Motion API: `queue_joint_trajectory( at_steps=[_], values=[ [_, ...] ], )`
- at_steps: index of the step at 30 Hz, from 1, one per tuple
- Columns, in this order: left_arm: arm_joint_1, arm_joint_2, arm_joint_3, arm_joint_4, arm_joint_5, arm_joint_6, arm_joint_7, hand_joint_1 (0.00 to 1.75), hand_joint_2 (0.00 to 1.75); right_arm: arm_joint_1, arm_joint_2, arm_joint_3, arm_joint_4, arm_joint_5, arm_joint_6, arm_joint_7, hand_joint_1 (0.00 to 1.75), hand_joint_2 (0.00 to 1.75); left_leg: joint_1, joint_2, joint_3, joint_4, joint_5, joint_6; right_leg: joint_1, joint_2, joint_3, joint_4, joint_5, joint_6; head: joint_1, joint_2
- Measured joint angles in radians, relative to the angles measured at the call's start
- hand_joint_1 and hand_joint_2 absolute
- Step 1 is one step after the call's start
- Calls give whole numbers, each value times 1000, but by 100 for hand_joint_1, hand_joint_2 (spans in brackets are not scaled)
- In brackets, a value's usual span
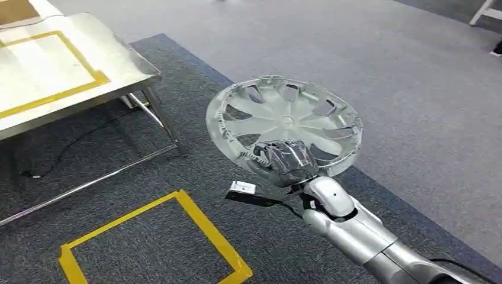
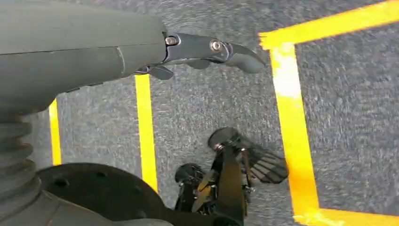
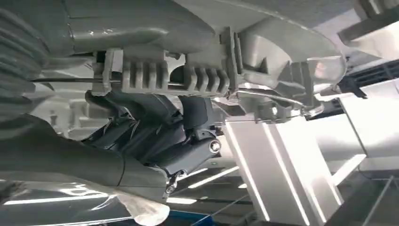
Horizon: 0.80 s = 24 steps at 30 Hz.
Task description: Take the parts from the cabinet and place them on the table.
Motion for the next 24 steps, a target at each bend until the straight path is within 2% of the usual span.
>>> queue_joint_trajectory(
  at_steps=[1,2,3,4,5,6,7,8,9,10,13,14,15,16,17,18,19,20,21,22,23,24],
  values=[
    [-2,0,-1,0,0,-2,-1,0,175,2,0,0,-1,2,-6,0,175,175,1,37,-24,53,-29,-5,3,-15,4,-1,-2,-10,-5,0],
    [-5,0,-2,0,-1,-6,-1,0,175,5,0,-1,-2,4,-11,0,175,175,5,53,-60,127,-63,-8,7,-29,5,-1,-4,-13,-5,0],
    [-6,0,-3,0,-2,-8,-3,0,175,9,0,-4,-2,7,-15,1,175,175,7,61,-100,210,-96,-9,10,-45,6,-1,-6,-16,-5,0],
    [-5,0,-4,0,-2,-13,-3,0,175,11,0,-4,-2,10,-18,2,175,175,9,64,-129,269,-113,-11,12,-60,7,-1,-8,-18,-5,0],
    [-3,-1,-4,0,-2,-14,-3,0,175,13,0,-4,-2,11,-19,3,175,175,9,65,-134,276,-104,-10,13,-72,8,-1,-10,-18,-6,0],
    [-1,-1,-4,0,-2,-14,-3,0,175,14,0,-4,-2,13,-20,3,175,175,9,67,-114,239,-73,-8,14,-84,11,-1,-12,-18,-5,0],
    [0,-1,-5,0,-2,-14,-3,0,175,14,0,-4,-3,13,-20,3,175,175,8,72,-76,166,-32,-4,15,-94,15,-1,-15,-16,-6,0],
    [0,0,-6,0,-2,-14,-3,0,175,14,0,-4,-4,13,-20,3,175,175,5,86,-28,74,9,2,17,-105,21,-1,-19,-15,-5,0],
    [-1,0,-9,0,-2,-14,-3,0,175,14,0,-5,-5,13,-20,3,175,175,-5,138,13,-6,24,12,17,-114,26,-2,-22,-11,-5,0],
    [-6,0,-11,0,-2,-14,-3,0,175,14,0,-5,-5,13,-21,3,175,175,-22,168,23,-27,10,20,26,-125,25,0,-27,-4,-6,0],
    [-5,0,-14,0,-2,-14,-4,0,175,15,0,-4,-6,14,-21,1,175,175,-24,130,17,-26,10,34,24,-161,37,-12,-30,6,-5,0],
    [-3,1,-15,0,-2,-14,-4,0,175,15,1,-4,-9,14,-21,2,175,175,-17,116,25,-40,15,41,26,-168,43,-12,-37,15,-6,0],
    [-1,1,-17,0,-2,-14,-4,0,175,14,0,-6,-11,13,-21,3,175,175,-11,104,33,-47,19,45,20,-111,32,4,-48,19,-2,0],
    [-3,1,-18,0,-2,-14,-4,0,175,13,0,-6,-13,13,-23,2,175,175,-8,93,33,-47,20,51,17,-63,9,51,-75,18,-1,0],
    [-6,0,-19,0,-2,-14,-4,0,175,16,0,-6,-13,13,-23,2,175,175,-6,79,33,-47,19,55,16,-41,-33,134,-110,21,5,0],
    [-7,0,-19,0,-2,-15,-4,0,175,20,-1,-6,-13,14,-23,2,175,175,-6,65,33,-46,18,56,16,-35,-77,214,-140,25,5,0],
    [-7,-2,-20,0,-2,-15,-5,0,175,23,-1,-6,-13,16,-24,1,175,175,-6,51,33,-46,17,57,16,-32,-117,276,-156,27,5,0],
    [-7,-2,-21,0,-2,-18,-5,0,175,24,-1,-6,-13,16,-24,1,175,175,-6,35,34,-45,17,57,16,-32,-139,296,-146,29,5,0],
    [-6,-2,-21,0,-2,-18,-6,0,175,25,-1,-6,-13,16,-25,0,175,175,-6,18,35,-44,16,57,16,-32,-134,263,-108,29,5,0],
    [-6,-2,-21,0,-1,-18,-6,0,175,25,-1,-6,-13,16,-25,0,175,175,-4,1,38,-42,14,54,14,-29,-106,190,-54,29,5,0],
    [-6,-2,-21,0,-1,-18,-6,0,175,25,-1,-7,-13,16,-26,-1,175,175,-2,-13,39,-37,11,49,11,-16,-69,99,-2,29,5,0],
    [-6,-2,-21,0,-1,-18,-6,0,175,25,-1,-7,-13,16,-27,-2,175,175,0,-25,37,-33,7,43,5,21,-39,21,25,32,5,0]
  ],
)
